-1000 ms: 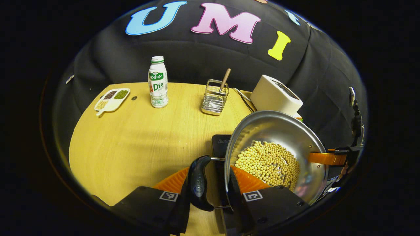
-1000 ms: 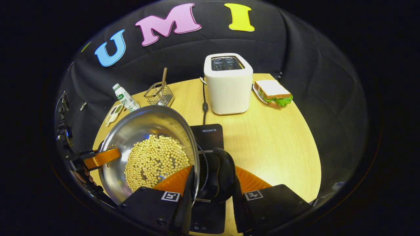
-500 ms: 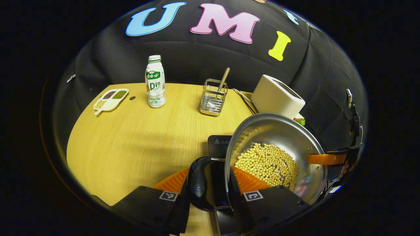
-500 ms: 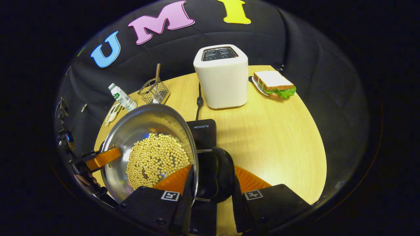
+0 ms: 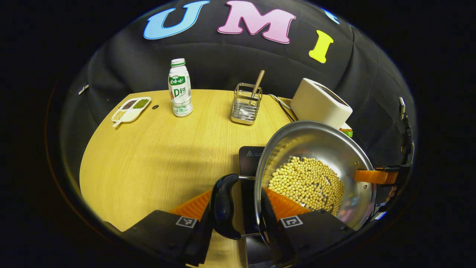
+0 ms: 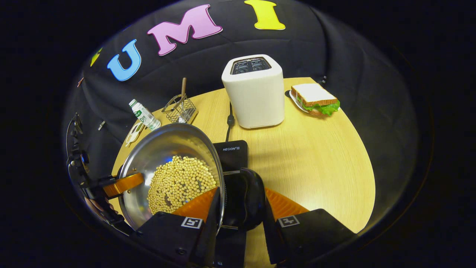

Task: First push the handle of the pot to place it horizontally, then grasp the pot with both hands and set it on the induction cooktop.

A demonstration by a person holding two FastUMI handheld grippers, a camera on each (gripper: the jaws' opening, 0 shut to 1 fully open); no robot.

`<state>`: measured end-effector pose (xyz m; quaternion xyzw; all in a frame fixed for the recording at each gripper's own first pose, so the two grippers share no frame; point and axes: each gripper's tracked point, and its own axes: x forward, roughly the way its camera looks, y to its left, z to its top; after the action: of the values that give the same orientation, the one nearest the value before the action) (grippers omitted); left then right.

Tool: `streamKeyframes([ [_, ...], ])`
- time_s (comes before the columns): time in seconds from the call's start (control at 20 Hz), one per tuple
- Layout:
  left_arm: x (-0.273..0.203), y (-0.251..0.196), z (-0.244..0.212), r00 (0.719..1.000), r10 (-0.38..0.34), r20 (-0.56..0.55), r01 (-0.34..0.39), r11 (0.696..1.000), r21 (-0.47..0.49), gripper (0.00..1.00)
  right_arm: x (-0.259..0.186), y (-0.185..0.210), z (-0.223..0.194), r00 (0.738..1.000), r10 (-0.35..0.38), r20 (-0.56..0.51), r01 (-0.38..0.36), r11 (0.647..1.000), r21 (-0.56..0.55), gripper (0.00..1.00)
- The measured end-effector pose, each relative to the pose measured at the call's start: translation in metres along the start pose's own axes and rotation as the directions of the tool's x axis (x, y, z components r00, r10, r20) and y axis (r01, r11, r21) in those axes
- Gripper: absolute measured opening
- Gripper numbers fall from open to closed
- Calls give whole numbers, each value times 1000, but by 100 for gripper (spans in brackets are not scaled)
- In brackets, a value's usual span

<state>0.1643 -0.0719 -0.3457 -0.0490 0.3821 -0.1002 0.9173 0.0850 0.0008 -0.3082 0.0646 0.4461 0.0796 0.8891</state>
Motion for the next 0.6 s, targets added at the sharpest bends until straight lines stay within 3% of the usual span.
streamKeyframes([
  [0.05, 0, 0, -2, 1000, 7, -5, -7, 1000, -5, 68, -1, 3, -2, 1000, 7, -10, -7, 1000, 17, 61],
  [0.1, 1, 0, -1, 1000, 11, -6, -11, 1000, -8, 73, -2, 4, -3, 1000, 10, -14, -10, 1000, 29, 56],
  [0.2, -3, 3, 3, 1000, 25, 17, -24, 1000, -18, 84, -6, 3, -8, 1000, 7, -16, -6, 999, 34, 69],
  [0.25, -7, 2, 7, 999, 25, 38, -24, 999, -28, 89, -7, 2, -11, 1000, -6, -16, 7, 1000, 23, 83],
  [0.35, -22, -1, 9, 998, 6, 69, -4, 999, -32, 96, -16, -3, -15, 1000, -27, 0, 27, 1000, 13, 100],
  [0.6, -85, 16, 16, 980, 45, 192, -39, 999, -34, 96, -67, -5, -17, 991, -84, 101, 81, 996, 35, 99],
])
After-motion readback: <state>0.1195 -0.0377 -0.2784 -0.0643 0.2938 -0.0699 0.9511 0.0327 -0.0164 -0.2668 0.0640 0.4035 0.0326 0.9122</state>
